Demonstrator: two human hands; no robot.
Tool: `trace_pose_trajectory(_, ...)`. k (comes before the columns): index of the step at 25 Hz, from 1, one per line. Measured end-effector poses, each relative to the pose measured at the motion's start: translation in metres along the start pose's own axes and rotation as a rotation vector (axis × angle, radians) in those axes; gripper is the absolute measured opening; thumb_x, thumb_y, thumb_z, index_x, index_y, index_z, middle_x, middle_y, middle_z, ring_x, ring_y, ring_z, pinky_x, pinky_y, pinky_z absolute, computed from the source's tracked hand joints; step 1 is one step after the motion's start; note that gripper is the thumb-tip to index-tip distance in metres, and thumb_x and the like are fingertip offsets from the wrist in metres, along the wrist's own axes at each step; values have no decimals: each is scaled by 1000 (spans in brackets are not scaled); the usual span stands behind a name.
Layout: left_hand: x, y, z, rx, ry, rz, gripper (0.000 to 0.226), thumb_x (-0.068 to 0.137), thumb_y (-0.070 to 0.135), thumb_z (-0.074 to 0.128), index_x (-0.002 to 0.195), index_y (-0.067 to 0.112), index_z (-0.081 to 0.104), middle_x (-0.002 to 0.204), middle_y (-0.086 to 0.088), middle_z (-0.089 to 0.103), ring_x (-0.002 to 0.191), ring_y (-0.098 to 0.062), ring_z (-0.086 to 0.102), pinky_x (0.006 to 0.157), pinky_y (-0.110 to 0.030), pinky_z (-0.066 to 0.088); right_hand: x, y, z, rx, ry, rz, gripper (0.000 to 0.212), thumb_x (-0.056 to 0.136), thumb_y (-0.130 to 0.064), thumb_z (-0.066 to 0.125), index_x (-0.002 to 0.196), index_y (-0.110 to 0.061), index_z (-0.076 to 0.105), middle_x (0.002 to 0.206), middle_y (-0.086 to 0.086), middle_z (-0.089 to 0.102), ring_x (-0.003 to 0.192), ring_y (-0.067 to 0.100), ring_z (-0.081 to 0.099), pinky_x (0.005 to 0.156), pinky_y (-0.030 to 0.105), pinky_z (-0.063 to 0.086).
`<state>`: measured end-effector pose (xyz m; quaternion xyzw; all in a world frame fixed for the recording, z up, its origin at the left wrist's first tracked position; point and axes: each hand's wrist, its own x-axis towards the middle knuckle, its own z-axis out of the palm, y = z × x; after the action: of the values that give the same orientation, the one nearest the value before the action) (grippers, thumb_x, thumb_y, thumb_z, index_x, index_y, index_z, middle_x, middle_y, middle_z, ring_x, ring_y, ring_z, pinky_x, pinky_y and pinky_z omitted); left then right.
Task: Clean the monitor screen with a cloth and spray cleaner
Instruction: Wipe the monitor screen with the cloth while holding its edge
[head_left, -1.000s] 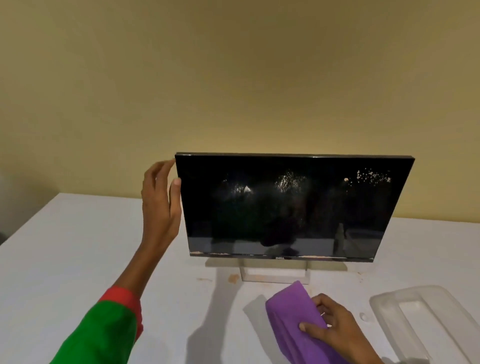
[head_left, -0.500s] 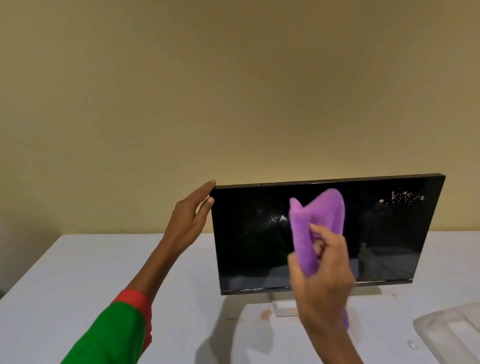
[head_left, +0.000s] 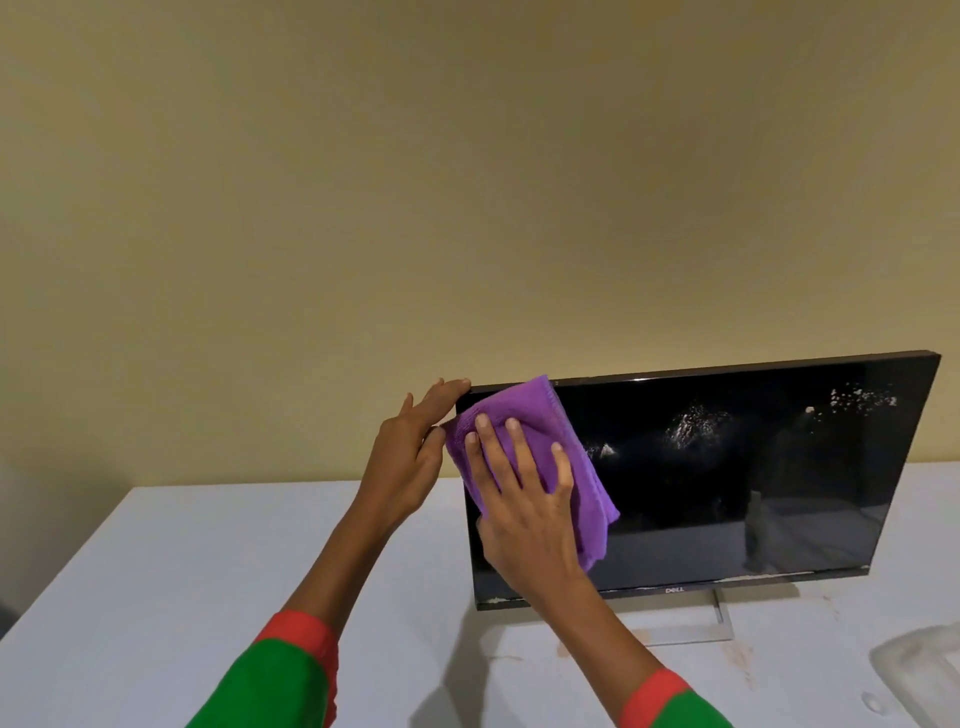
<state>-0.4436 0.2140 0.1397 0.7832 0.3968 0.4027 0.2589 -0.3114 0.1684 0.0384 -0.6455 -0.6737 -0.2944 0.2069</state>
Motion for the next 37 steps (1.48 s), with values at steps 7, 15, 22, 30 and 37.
trace_pose_trajectory(7,-2,-7,5,55,11,-1,77,71,-21,27,134,20,45,139,2,48,135,-1,22,118,-29,6,-42,7,25,-25,-3,77,87,74,-1,49,151,-16,12,161,6,1,146,32,6,109,66,16)
trace_pose_trajectory(15,-2,-6,13,181,32,34,39,95,25,40,134,22,43,141,4,46,139,-7,20,118,-39,5,-1,0,7,20,20,-18,76,76,-9,57,147,-19,30,156,3,26,145,28,18,108,65,24)
trace_pose_trajectory(22,-4,-6,18,201,69,13,36,98,29,32,131,24,46,141,6,47,139,-9,23,118,-41,7,-46,34,24,6,10,268,78,78,2,30,151,-15,8,161,5,-5,147,34,3,112,62,15)
trace_pose_trajectory(30,0,4,25,216,169,3,37,99,28,27,122,15,53,129,-4,58,138,-15,29,117,-38,12,0,6,5,52,26,-52,77,78,-11,44,150,-20,18,157,2,11,145,27,10,113,60,20)
trace_pose_trajectory(37,6,16,26,327,139,25,36,97,33,34,116,8,52,128,-9,55,142,-20,14,117,-38,3,-33,55,13,48,44,367,84,75,2,36,152,-17,8,161,5,4,147,32,6,115,58,14)
